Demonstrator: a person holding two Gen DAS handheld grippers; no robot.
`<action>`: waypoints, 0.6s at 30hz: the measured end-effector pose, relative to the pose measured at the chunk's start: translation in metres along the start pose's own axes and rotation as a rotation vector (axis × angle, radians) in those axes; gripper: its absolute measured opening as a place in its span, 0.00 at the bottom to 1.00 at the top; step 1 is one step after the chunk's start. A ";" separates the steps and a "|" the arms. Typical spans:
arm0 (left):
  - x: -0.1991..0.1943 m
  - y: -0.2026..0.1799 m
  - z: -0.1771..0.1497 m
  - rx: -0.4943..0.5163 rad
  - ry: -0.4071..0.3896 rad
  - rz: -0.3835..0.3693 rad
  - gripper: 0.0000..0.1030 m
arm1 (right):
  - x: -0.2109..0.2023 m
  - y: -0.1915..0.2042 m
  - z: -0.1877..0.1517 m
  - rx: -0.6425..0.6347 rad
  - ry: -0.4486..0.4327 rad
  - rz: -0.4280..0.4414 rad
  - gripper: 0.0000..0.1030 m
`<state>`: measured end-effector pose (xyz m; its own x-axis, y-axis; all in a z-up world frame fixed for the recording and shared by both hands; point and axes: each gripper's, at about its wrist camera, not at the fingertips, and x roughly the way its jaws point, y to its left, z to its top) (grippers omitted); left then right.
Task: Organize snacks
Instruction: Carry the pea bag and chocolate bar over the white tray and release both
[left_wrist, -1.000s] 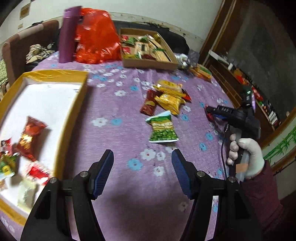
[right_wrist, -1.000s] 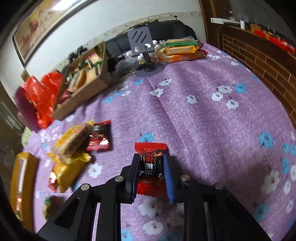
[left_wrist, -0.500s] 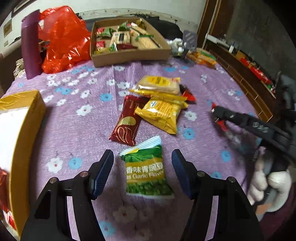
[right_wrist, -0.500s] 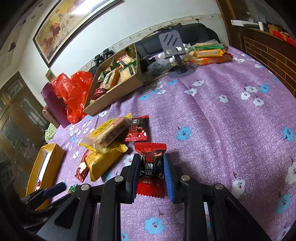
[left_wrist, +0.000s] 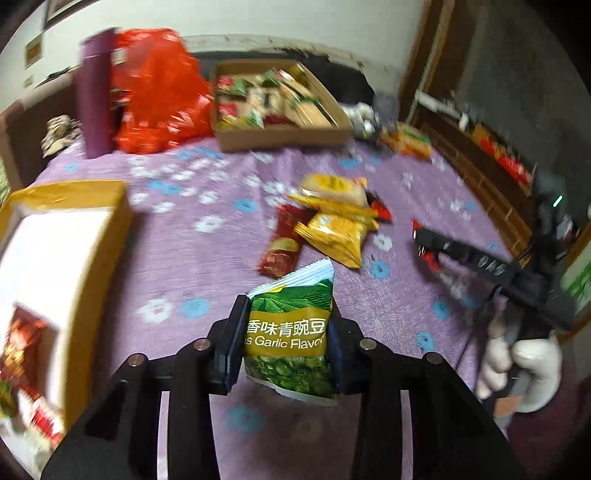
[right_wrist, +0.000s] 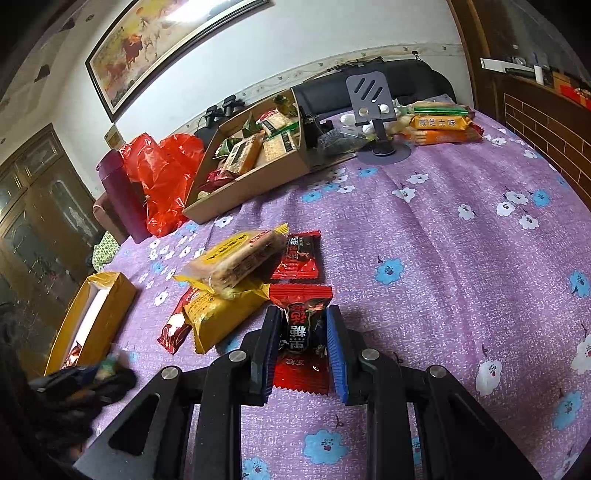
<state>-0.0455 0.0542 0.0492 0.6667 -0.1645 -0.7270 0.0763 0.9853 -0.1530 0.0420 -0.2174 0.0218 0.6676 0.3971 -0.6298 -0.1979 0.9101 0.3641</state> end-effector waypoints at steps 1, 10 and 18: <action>-0.015 0.012 -0.002 -0.028 -0.024 0.009 0.35 | 0.000 0.001 0.000 -0.002 -0.001 0.000 0.25; -0.095 0.126 -0.032 -0.224 -0.121 0.240 0.35 | -0.005 0.030 -0.005 -0.068 -0.001 0.022 0.25; -0.118 0.194 -0.034 -0.301 -0.127 0.320 0.35 | -0.005 0.143 -0.013 -0.182 0.106 0.238 0.25</action>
<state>-0.1343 0.2634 0.0823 0.7086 0.1710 -0.6845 -0.3542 0.9253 -0.1355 0.0013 -0.0874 0.0680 0.5105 0.6030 -0.6130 -0.4714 0.7925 0.3870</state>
